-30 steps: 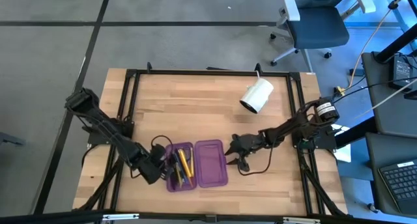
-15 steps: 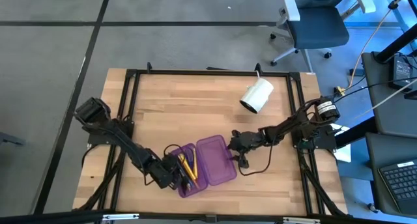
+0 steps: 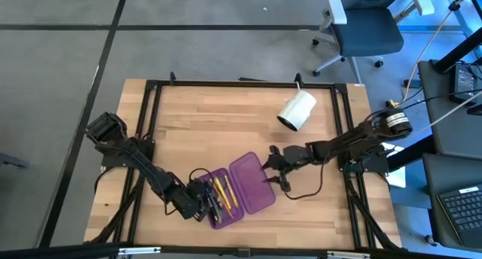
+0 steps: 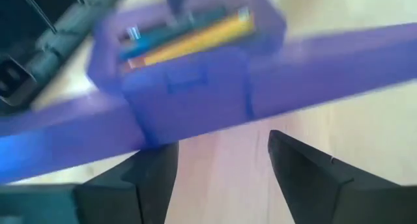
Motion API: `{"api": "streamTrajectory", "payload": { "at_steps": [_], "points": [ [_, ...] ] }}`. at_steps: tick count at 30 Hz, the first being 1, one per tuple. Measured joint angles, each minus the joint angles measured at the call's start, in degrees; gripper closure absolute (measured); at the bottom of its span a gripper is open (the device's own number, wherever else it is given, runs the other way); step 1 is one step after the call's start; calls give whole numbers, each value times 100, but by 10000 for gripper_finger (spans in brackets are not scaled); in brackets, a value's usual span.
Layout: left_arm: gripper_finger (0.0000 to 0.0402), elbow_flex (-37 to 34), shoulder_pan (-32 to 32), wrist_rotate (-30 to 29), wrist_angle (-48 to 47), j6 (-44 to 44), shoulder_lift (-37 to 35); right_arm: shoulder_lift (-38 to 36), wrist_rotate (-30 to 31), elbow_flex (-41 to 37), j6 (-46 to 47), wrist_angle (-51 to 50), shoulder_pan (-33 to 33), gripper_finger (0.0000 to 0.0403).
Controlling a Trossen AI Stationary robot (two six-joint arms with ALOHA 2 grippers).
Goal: Pick & place school supplies into a supply box
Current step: Close the purple box organizer
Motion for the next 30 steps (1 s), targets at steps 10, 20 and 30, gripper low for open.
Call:
{"api": "streamTrajectory", "payload": {
  "at_steps": [10, 20, 30],
  "points": [
    [399, 2, 2, -192, -14, 107, -11, -93, -30, 13, -158, 1156, 170, 161],
    [400, 4, 39, -625, -67, 320, -13, 970, -515, 816, -364, 1474, 170, 161],
    [400, 7, 347, -795, -36, 1043, -20, 1852, -943, 1542, -448, 1469, 170, 161]
  ]
}}
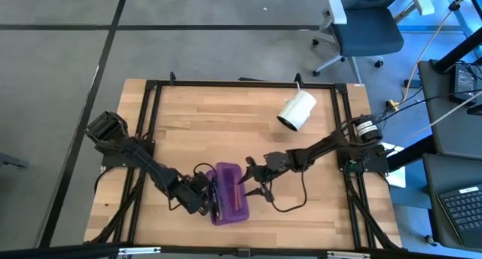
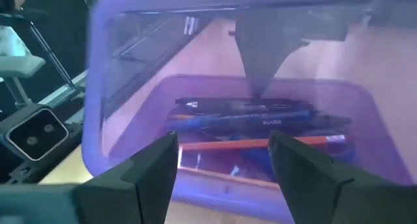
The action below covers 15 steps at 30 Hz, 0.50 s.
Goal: Pick & place school supplies into a supply box
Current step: Close the purple box organizer
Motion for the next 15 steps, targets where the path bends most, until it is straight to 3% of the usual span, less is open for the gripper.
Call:
{"api": "streamTrajectory", "payload": {
  "at_steps": [15],
  "points": [
    [400, 4, 413, -148, 479, 1134, -2, 412, 3, 677, -40, 10, 2, 161]
  ]
}}
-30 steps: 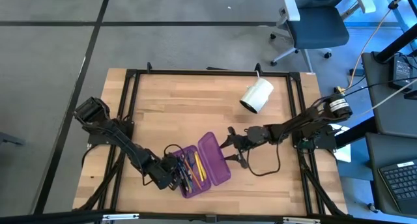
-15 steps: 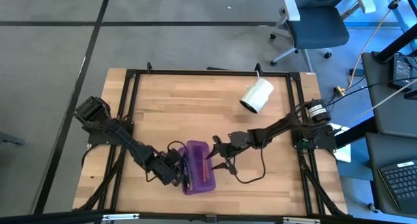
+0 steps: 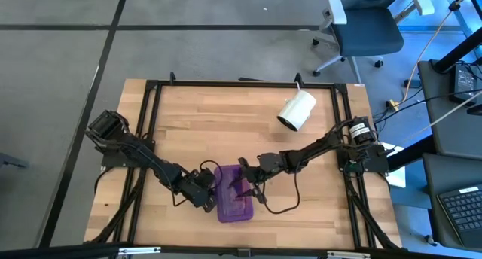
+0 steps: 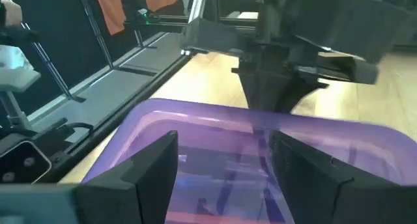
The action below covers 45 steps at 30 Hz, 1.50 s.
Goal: Pick & place school supplies into a supply box
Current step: Close the purple box organizer
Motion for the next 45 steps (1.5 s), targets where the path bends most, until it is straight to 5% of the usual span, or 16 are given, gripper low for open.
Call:
{"api": "streamTrajectory", "payload": {
  "at_steps": [13, 23, 45],
  "points": [
    [399, 0, 374, 232, 177, 631, 0, 132, 1644, 41, 416, -337, 236, 161],
    [399, 0, 372, 243, 164, 639, 0, 130, 2836, 780, 354, -2237, 646, 161],
    [399, -7, 366, 481, 5, 693, -170, 107, 3159, 851, 335, -2477, 629, 161]
  ]
}}
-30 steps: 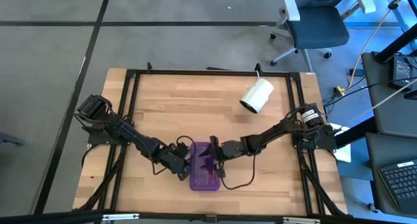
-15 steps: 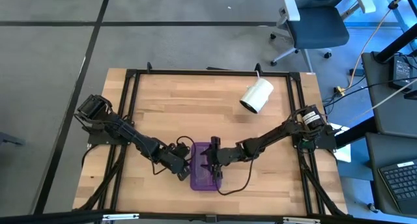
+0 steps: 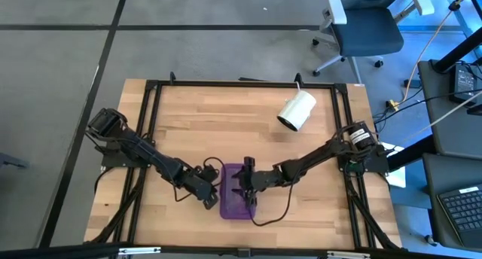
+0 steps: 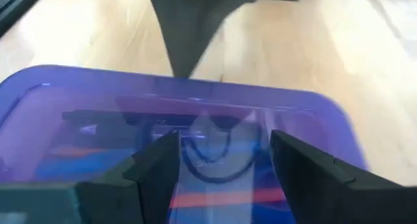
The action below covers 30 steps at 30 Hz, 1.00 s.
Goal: Pick & place school supplies into a supply box
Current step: Close the purple box organizer, then return to Home Position
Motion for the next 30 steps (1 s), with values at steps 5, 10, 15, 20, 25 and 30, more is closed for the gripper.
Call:
{"api": "streamTrajectory", "payload": {
  "at_steps": [5, 10, 15, 20, 25, 30],
  "points": [
    [399, 0, -7, 53, -556, 80, -647, -556, 8, -8, -96, -123, 34, 161],
    [399, 0, -136, -356, -1041, 993, -1651, -1459, -111, -13, -158, -1196, 217, 161],
    [398, -198, -570, -1083, -129, 3914, -2534, -2688, -568, -789, 58, -1841, 443, 161],
    [399, -701, -452, -996, 480, 5090, -3476, -3903, -550, -2290, 615, -758, 753, 161],
    [399, -1415, -134, -959, 620, 5117, -4478, -5042, 478, -3302, 530, -528, 862, 161],
    [400, -2058, 347, -819, 619, 5227, -5456, -5893, 282, -4078, 913, -148, 864, 161]
  ]
}}
